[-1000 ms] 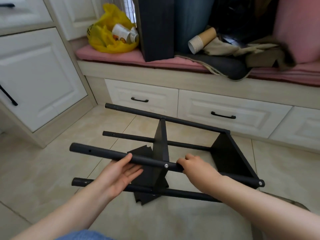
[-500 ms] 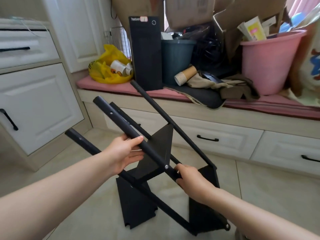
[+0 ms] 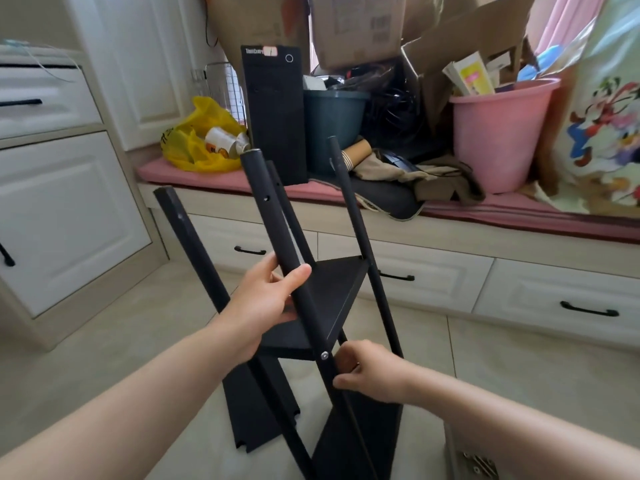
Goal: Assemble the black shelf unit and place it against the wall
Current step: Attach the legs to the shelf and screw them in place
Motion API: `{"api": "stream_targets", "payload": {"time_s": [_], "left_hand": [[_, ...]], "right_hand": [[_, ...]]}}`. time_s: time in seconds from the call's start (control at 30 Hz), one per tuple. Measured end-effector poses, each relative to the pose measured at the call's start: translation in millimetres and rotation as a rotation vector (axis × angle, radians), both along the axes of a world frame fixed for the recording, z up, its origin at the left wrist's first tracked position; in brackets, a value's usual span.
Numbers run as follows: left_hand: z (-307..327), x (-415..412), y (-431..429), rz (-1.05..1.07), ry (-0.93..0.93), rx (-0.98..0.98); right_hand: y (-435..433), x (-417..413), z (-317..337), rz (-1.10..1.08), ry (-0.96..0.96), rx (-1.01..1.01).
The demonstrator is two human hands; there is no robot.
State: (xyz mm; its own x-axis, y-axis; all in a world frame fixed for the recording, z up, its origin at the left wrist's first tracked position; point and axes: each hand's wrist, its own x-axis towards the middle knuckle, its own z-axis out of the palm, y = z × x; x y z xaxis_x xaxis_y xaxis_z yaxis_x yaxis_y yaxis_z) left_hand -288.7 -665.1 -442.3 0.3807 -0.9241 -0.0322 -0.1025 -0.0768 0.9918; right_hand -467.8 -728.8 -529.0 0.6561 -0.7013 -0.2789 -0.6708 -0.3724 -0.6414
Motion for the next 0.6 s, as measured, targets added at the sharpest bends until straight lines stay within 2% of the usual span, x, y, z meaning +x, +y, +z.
{"api": "stream_targets", "payload": {"time_s": [0.17,0.33,0.5,0.6], "left_hand": [[10,1,10,-0.205,-0.093,0.054],[16,15,16,-0.371,-0.148,0.096],[19,34,26,-0.434,-0.182,0.074],[18,42,28,-0.388,-0.194,0.030]], "right_hand": [[-9,-31,32,-0.050,0.047,-0.053],[-37,-70,56,-0.302,-0.002,-0.126],[-71,-85,58,-0.594,-0.163,-0.061],[-82,-86,54,-0.633,-0.164,-0.037]]}}
